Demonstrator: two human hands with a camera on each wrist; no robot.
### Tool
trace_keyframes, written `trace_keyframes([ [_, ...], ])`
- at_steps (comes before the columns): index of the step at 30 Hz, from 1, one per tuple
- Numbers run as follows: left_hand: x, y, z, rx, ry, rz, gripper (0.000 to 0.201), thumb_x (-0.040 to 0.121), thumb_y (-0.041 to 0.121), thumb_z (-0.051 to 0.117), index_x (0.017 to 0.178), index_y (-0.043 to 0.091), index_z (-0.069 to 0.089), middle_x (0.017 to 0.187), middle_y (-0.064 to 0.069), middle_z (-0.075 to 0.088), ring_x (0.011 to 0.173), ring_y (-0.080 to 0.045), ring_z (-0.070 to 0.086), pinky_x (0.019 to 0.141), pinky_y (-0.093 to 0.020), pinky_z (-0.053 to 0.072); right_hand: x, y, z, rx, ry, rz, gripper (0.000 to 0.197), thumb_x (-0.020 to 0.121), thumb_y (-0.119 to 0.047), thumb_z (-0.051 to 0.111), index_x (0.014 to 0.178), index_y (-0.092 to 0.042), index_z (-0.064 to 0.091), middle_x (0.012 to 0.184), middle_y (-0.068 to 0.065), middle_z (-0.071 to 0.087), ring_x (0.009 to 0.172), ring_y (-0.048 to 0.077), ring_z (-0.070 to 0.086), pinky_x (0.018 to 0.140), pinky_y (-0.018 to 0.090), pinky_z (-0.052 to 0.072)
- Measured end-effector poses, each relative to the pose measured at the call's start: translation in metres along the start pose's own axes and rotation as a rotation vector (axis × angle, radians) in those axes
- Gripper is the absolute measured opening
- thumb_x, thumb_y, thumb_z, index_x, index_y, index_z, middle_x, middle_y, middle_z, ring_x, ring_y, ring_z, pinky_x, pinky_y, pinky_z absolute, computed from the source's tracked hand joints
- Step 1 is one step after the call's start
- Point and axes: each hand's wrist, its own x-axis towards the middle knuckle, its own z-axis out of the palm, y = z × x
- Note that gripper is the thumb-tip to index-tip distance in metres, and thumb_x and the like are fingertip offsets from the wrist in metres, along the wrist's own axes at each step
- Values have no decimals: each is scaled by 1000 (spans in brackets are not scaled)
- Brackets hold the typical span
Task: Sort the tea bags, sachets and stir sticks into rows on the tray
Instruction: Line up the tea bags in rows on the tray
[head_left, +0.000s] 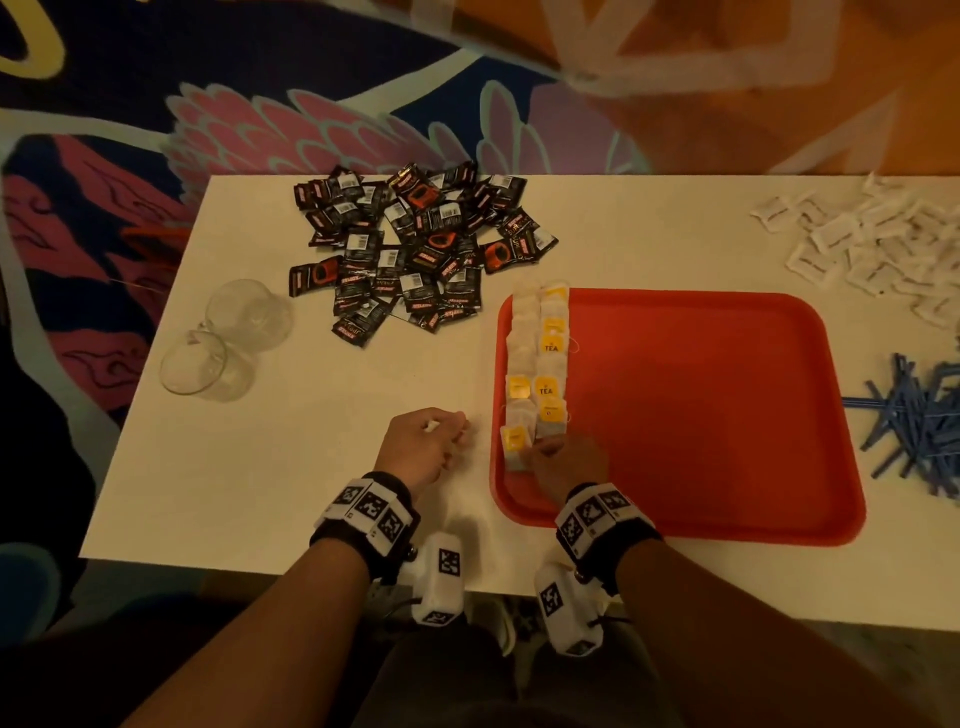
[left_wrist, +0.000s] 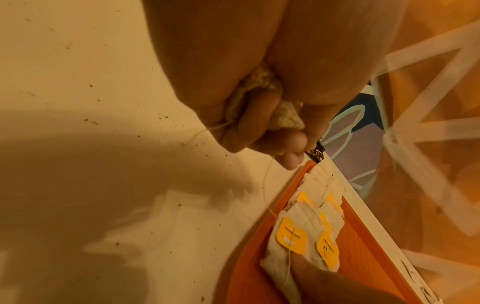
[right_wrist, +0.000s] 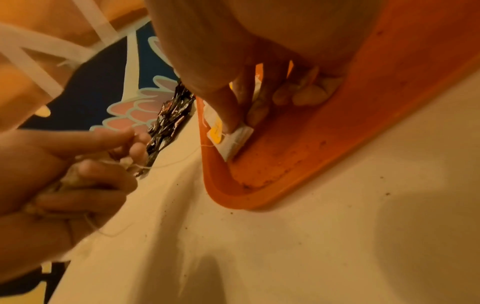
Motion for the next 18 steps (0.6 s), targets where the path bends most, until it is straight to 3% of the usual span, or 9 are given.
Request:
trace_keyframes([
  [5, 0, 9, 4, -62, -40, -11, 20, 98, 17, 61, 83, 11, 73, 71, -3, 66, 44, -7, 46, 40, -17, 34, 0, 3, 0, -85, -11, -7, 23, 91, -42, 64, 100, -24, 74, 102, -2, 71, 80, 14, 60, 73, 25, 52],
  [9, -2, 28, 7, -136, -68, -6, 17, 98, 18, 62, 89, 9, 72, 75, -4, 66, 48, -11, 46, 46, -21, 33, -4, 3, -2, -21, 14, -14, 24, 87, -45, 66, 100, -25, 68, 91, -8, 62, 84, 15, 62, 71, 25, 48],
  [14, -10, 63, 13, -239, -117, 55, 16, 99, 19, 60, 93, 8, 71, 74, -3, 66, 48, -10, 44, 42, -18, 32, -17, 9, -4, 125, 98, -44, 18, 86, -33, 68, 87, -26, 51, 79, -10, 57, 69, 8, 55, 56, 18, 40],
  [16, -13, 75, 16, -270, -154, 69, 17, 99, 19, 59, 94, 8, 70, 75, -4, 64, 49, -9, 44, 40, -16, 31, -20, 6, -7, 192, 131, -138, 17, 86, -25, 69, 93, -26, 53, 83, -11, 58, 75, 10, 58, 60, 15, 41],
  [18, -16, 87, 20, -267, -196, 83, 17, 100, 19, 58, 93, 8, 70, 76, -4, 64, 49, -9, 44, 39, -16, 31, -24, -4, -14, 215, 118, -262, 29, 85, -22, 70, 107, -29, 53, 96, -14, 56, 82, 8, 58, 65, 16, 45],
])
